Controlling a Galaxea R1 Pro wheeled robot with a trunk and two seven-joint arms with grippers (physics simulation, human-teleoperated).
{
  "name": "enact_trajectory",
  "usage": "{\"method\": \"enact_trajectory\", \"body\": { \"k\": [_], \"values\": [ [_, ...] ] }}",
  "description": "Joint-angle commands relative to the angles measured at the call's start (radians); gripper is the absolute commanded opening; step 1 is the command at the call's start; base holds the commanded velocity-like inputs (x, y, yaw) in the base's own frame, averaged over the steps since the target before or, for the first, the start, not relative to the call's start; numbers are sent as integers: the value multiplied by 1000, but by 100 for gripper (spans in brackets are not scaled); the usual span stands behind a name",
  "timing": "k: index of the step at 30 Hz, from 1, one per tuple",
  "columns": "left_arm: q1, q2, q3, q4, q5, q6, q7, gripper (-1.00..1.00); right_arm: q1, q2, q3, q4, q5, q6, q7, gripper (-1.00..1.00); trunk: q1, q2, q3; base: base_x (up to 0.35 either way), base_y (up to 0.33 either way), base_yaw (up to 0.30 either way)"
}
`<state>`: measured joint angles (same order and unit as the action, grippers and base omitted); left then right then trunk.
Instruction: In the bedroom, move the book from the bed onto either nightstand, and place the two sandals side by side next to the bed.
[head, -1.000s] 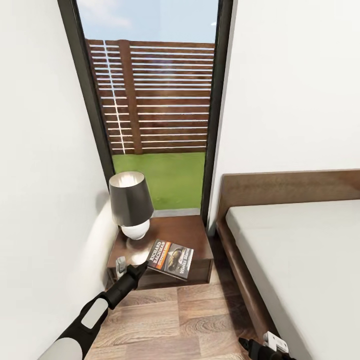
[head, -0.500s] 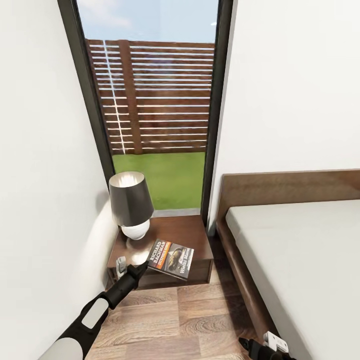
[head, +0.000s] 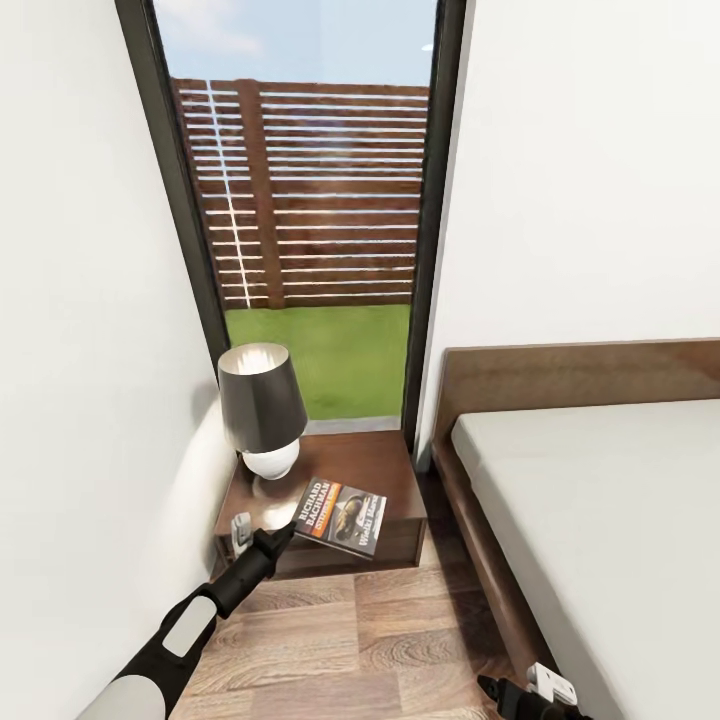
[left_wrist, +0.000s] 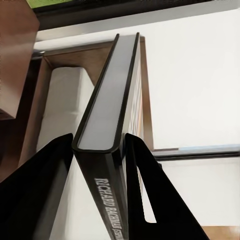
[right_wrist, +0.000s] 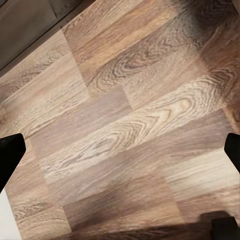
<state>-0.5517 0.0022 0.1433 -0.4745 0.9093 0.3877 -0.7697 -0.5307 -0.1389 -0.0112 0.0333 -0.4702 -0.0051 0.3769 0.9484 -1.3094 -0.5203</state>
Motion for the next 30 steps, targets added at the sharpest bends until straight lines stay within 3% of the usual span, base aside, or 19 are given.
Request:
{"method": "enact_trajectory", "body": {
  "k": [1, 30],
  "values": [
    [-1, 0, 2, -1, 7, 8, -2, -100, -2, 0, -1, 3, -6, -1, 6, 100, 0, -1, -1, 0, 0, 0],
    [-13, -3, 1, -73, 8, -12, -10, -100, -2, 2, 0, 4, -8, -3, 6, 100, 0, -1, -1, 0, 0, 0]
  ]
}}
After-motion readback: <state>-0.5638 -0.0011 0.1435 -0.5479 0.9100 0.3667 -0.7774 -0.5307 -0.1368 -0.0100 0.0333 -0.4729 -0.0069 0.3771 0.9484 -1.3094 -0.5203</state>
